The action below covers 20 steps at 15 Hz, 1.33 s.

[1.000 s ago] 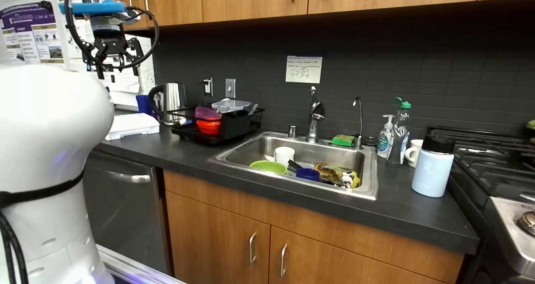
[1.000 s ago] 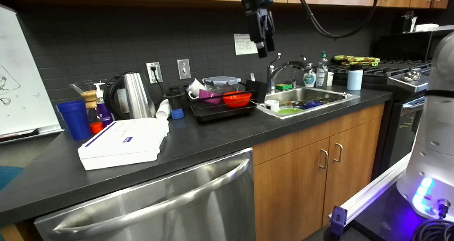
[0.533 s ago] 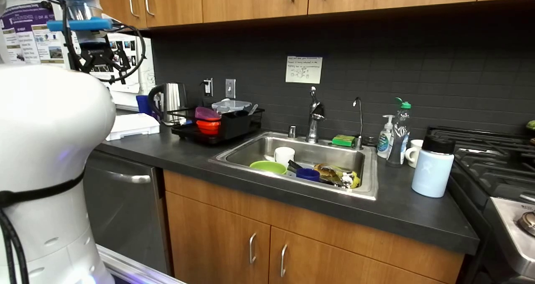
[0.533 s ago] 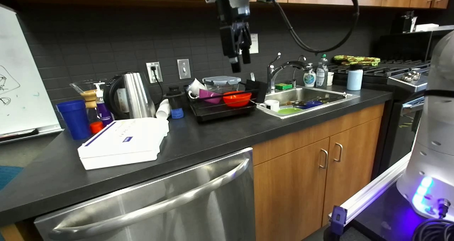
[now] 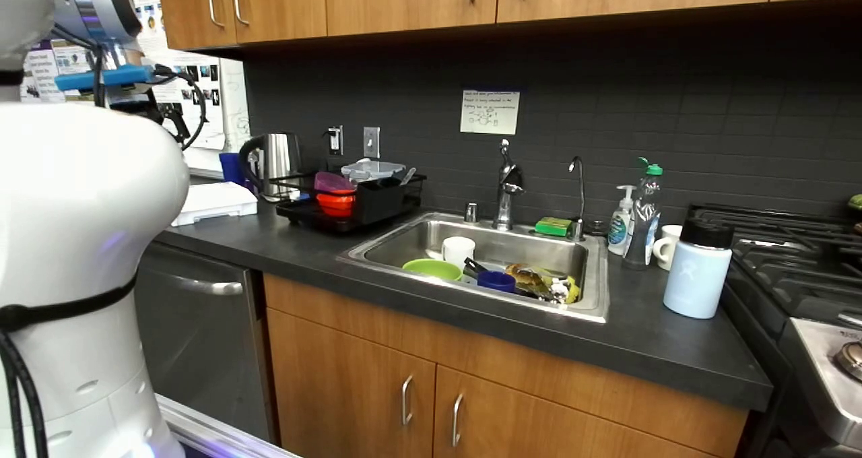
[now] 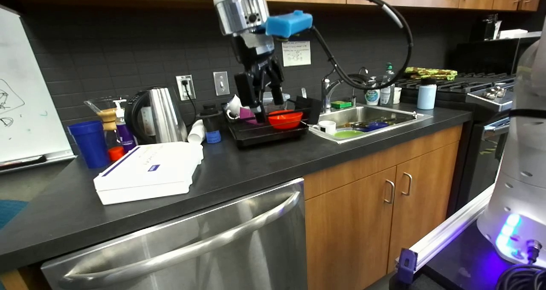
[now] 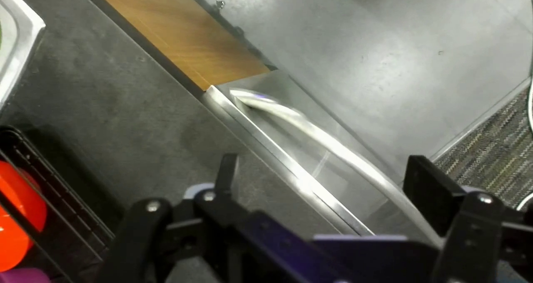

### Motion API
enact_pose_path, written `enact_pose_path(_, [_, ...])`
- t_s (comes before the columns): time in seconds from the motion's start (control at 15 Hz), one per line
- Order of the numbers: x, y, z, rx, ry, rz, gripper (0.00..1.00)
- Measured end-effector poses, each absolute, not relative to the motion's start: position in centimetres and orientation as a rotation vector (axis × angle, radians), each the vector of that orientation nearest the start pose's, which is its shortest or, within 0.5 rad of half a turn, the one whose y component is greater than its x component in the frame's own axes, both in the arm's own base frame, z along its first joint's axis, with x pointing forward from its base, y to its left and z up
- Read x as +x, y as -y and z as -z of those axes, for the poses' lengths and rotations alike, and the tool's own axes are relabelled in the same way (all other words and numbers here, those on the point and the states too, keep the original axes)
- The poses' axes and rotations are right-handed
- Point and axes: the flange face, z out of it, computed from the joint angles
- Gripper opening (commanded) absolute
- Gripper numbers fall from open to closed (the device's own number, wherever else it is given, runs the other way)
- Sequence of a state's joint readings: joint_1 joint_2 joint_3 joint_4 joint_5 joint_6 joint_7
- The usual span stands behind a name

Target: Lift the lid off the white boxed case and place it on the kitchen counter

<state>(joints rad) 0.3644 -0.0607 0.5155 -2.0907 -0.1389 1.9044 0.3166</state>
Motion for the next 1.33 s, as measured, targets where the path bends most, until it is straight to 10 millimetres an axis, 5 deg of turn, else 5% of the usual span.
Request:
enact_pose_path(0.27, [32.9,-43.9,-41.5,-3.208,0.991,0.019,1.0])
enact_pose_path(0.53, [34.9,-47.3,-43.5,-3.166,0.797,0.174,1.0])
enact_pose_path(0.93, [42.9,-47.1,-47.5,-3.113,0.3,0.251,1.0])
enact_pose_path(1.33, [46.2,-47.6,-45.8,-3.113,-0.191,0.14,1.0])
